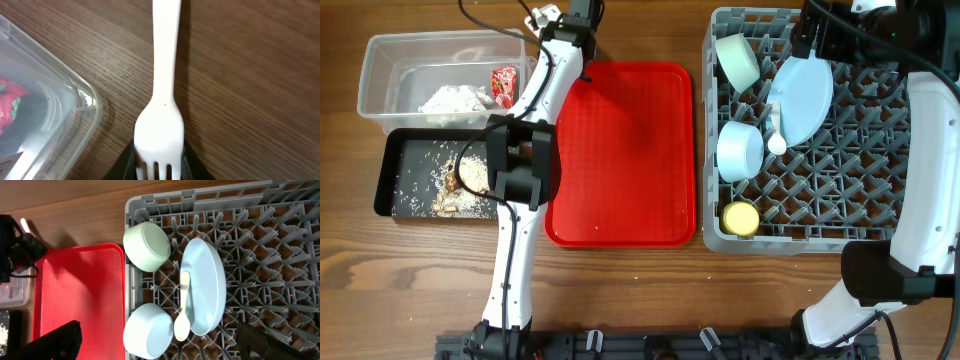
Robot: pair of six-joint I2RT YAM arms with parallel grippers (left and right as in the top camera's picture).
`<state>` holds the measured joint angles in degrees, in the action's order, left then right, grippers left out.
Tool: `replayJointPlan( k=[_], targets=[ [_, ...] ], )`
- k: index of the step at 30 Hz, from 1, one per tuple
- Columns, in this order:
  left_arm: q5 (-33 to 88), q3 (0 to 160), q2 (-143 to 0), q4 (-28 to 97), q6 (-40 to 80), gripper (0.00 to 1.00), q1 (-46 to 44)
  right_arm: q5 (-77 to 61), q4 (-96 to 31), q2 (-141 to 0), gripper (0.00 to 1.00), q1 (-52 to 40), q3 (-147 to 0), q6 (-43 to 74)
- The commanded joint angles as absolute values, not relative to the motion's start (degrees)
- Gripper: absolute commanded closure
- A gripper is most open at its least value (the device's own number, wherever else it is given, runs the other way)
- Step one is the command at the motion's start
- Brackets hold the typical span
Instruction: Sort waste into correct bins and load items into the dishwasher rack
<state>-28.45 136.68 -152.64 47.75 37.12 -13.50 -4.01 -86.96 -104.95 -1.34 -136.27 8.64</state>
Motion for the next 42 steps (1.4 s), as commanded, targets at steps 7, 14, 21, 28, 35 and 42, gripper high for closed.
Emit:
replayJointPlan(
  k=[7,14,21,28,35,42],
  targets=[
    [-28.56,137.16,-144.90,49.43,31.38,0.86,-15.14,-4.40,-86.67,-105.65,0.00,-1.69,-136.09,7.62],
    [-27.42,137.16,-138.19,59.09,26.96,0.88,-19.33,-5.56,-86.52,-105.65,0.00,-1.69,-136.11,7.64],
    [-7.55,137.16,-133.73,71.72,26.92,0.80,-22.41,-6.57,-86.28,-105.65,0.00,-1.69,-136.11,7.73],
    [21.50,137.16,-132.16,83.18,15.38,0.96,-20.73,-9.96,-86.48,-105.65,0.00,-1.69,-136.11,7.90],
    [29.19,137.16,-127.94,89.19,12.21,0.96,-16.51,-15.84,-86.59,-105.75,0.00,-1.69,-136.00,9.13],
    [29.56,137.16,-124.29,91.59,12.40,0.86,-11.94,-19.03,-85.95,-106.74,0.00,-4.75,-136.00,9.26]
  ],
)
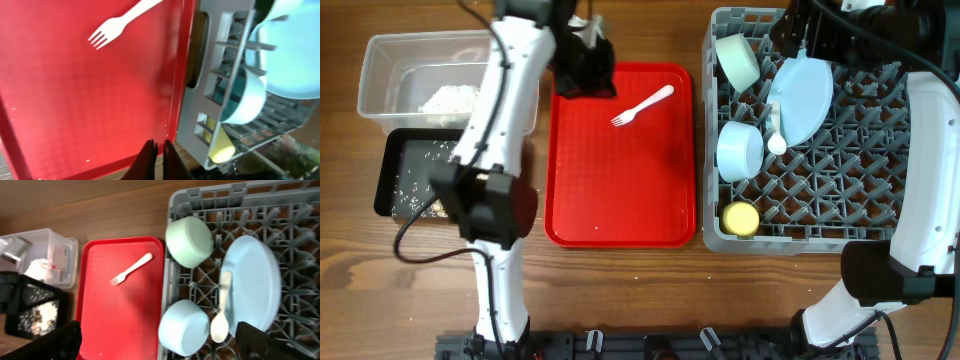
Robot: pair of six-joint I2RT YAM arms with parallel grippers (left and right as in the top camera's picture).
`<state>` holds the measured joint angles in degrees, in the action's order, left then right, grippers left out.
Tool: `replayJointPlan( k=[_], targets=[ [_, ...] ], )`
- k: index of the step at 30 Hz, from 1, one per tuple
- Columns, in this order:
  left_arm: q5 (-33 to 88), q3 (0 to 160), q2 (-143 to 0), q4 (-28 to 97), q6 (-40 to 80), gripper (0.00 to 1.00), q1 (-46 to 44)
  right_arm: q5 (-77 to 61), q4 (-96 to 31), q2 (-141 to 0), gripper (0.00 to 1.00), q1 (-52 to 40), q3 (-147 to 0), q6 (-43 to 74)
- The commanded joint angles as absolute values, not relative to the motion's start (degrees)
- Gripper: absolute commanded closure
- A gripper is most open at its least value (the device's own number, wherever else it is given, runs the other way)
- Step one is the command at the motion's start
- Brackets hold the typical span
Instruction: Sort waste into correct bins and load items into the dishwasher rack
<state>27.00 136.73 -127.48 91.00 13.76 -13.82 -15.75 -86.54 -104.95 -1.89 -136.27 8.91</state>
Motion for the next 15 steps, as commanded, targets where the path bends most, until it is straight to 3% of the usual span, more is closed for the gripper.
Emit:
replayJointPlan(
  k=[1,3,8,11,15],
  targets=[
    [29.56,137.16,-123.81,91.57,12.40,0.82,-11.44,-18.98,-85.60,-107.42,0.00,-6.04,-136.00,9.52],
    [29.54,137.16,-121.69,91.37,12.71,0.67,-8.47,-17.04,-83.85,-110.13,0.00,-10.94,-136.00,13.54],
    [28.18,137.16,-118.41,89.62,15.59,0.46,-0.49,-13.28,-79.88,-116.81,0.00,-18.96,-136.00,20.25],
    [26.94,137.16,-118.06,87.26,17.41,0.20,4.56,-10.72,-77.97,-122.06,0.01,-22.63,-136.00,26.09],
    [26.81,137.16,-118.08,84.55,17.41,0.14,10.11,-8.78,-77.54,-127.57,0.00,-24.53,-136.00,32.56]
  ],
)
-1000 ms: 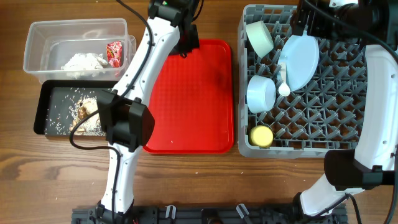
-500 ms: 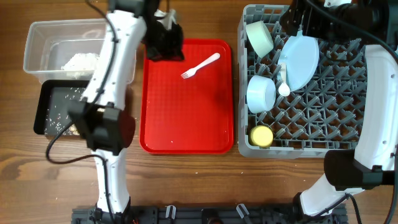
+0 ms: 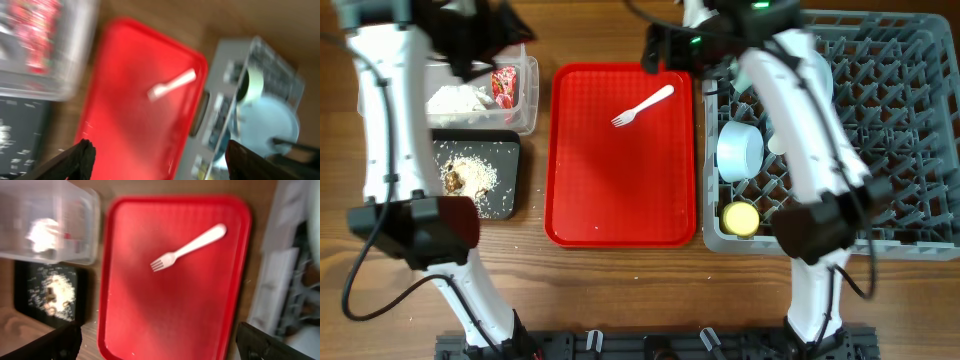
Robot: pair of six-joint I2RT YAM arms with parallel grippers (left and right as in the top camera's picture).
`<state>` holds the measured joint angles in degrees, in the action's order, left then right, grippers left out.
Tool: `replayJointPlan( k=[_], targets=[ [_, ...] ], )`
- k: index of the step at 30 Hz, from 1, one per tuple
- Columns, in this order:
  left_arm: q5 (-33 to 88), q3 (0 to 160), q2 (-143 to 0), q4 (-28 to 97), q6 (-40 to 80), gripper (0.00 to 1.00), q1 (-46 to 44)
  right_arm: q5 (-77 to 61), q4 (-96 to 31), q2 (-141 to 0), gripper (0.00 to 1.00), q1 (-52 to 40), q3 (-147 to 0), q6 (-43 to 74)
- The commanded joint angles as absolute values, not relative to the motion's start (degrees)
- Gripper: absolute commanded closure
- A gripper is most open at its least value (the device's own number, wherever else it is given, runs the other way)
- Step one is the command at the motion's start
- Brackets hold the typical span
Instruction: Sort waste into correct bins and load items into the dishwasher rack
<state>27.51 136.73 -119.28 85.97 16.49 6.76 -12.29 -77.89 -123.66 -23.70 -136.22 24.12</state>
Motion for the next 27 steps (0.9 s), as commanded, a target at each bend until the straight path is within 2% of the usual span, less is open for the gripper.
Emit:
replayJointPlan(
  k=[1,3,4,6,12,15,19,27],
  targets=[
    [25.76,137.16,-118.08,83.44,17.52,0.14,11.42,-8.78,-77.19,-129.23,0.03,-24.82,-136.00,34.46],
    [20.64,137.16,-118.08,81.03,18.68,0.09,13.23,-8.84,-76.36,-131.87,0.14,-25.23,-136.00,38.24],
    [18.39,137.14,-118.10,80.31,19.14,0.00,13.80,-8.84,-75.77,-133.12,0.18,-25.50,-136.00,40.14],
    [13.06,137.16,-118.10,78.98,20.21,0.00,15.07,-8.91,-74.19,-135.72,0.25,-26.04,-136.00,42.87],
    [11.88,137.14,-118.13,78.81,20.18,0.00,16.03,-9.02,-67.72,-141.25,0.26,-28.36,-136.00,47.44],
    [11.88,137.14,-118.13,78.83,20.18,0.00,16.03,-8.73,-65.49,-142.89,0.21,-29.47,-136.00,48.23],
    [11.90,137.14,-118.13,78.85,20.18,0.00,16.03,-6.66,-63.90,-145.18,0.21,-30.50,-136.00,50.74],
    [11.90,137.14,-118.13,78.85,20.18,0.00,16.03,-0.43,-63.51,-148.53,0.26,-30.46,-135.74,54.61]
  ],
)
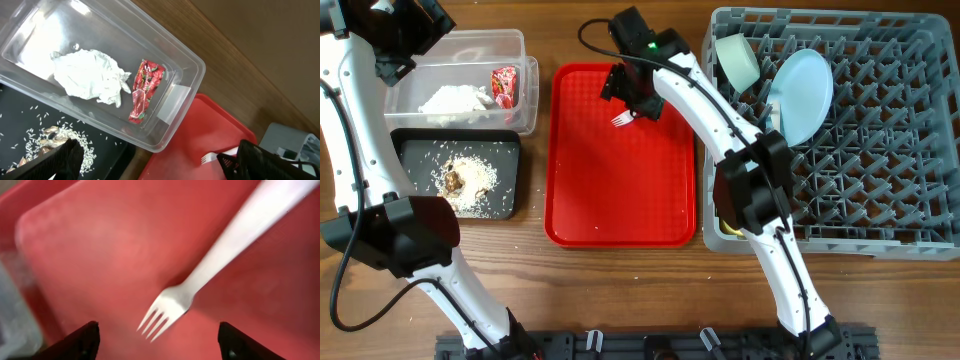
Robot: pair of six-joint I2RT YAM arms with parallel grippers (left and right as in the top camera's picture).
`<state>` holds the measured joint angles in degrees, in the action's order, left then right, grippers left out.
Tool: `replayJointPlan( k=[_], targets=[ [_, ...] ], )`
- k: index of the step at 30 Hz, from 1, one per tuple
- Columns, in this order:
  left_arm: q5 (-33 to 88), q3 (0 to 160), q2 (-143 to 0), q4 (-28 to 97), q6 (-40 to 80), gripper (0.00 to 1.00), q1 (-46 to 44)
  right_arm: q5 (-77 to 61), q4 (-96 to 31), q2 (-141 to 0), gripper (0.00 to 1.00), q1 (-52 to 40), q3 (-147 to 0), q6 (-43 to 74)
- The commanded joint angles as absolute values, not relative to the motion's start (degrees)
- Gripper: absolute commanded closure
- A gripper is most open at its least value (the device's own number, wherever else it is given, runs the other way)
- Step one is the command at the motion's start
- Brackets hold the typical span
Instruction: Sort waste into correct bins and load items into the dishwasher rack
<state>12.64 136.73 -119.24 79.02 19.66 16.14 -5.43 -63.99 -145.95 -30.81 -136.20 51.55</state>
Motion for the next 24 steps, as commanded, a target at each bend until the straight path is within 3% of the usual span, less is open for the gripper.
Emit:
replayJointPlan(
  k=[1,9,13,17,19,22,24],
  targets=[
    [11.88,137.14,-118.13,78.85,20.18,0.00,16.03,0.16,-63.42,-148.79,0.26,-30.46,-135.72,54.98],
    [11.90,137.14,-118.13,78.85,20.18,0.00,16.03,3.84,-61.01,-151.50,0.33,-30.37,-135.55,56.16],
    [11.90,137.14,-118.13,78.85,20.18,0.00,16.03,3.84,-60.88,-152.97,0.44,-30.37,-135.31,56.05],
    [11.90,137.16,-118.13,78.85,20.18,0.00,16.03,3.81,-62.06,-154.34,0.58,-30.37,-135.00,55.53],
    [11.88,137.14,-118.13,78.85,20.18,0.00,16.03,3.84,-62.83,-154.80,0.82,-30.37,-134.19,55.48],
    [11.88,137.14,-118.13,78.85,20.18,0.00,16.03,3.84,-64.20,-155.06,0.95,-30.37,-133.32,55.31],
    [11.88,137.14,-118.13,78.85,20.18,0.00,16.03,3.81,-64.82,-155.06,0.96,-30.37,-132.81,53.76]
  ],
)
